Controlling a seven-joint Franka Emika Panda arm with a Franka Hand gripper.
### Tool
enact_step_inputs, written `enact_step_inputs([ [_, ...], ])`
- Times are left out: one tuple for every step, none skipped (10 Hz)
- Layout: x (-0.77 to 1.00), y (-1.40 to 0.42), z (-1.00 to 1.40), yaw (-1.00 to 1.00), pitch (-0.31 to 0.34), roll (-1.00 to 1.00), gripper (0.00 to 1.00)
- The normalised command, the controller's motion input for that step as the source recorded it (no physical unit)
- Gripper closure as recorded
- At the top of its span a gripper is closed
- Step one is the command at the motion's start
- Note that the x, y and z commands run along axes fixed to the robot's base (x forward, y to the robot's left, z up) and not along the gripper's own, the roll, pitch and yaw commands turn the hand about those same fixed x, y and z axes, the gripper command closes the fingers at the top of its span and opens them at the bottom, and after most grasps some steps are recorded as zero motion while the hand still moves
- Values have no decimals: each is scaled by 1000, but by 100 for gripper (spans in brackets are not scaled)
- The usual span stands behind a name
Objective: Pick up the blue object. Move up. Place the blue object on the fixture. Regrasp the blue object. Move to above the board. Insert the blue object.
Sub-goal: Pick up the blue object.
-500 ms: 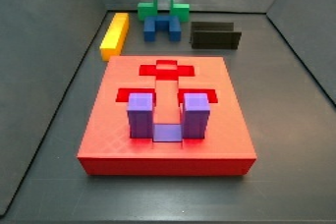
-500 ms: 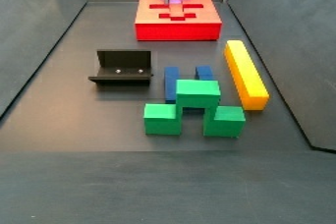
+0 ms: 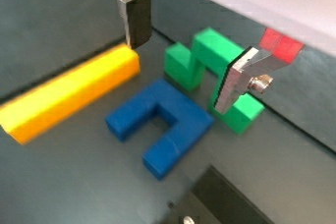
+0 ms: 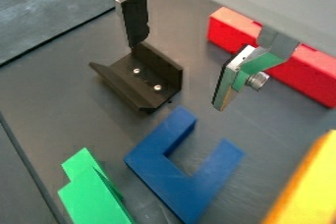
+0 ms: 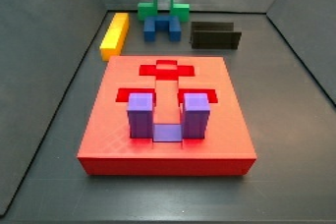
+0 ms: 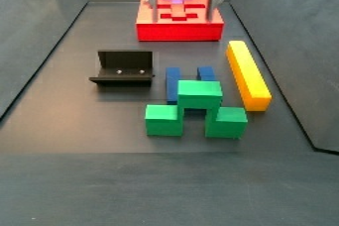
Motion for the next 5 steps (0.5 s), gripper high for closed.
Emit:
enact_step_inputs([
  [114,-94,-729,0,-217,66,0],
  [54,-246,-723,0,-190,101,0],
  [51,-277,-711,0,-130,84,0],
  [0,-126,-640,0,-90,11,0],
  [-26,97,-437,-54,-69,-129,0],
])
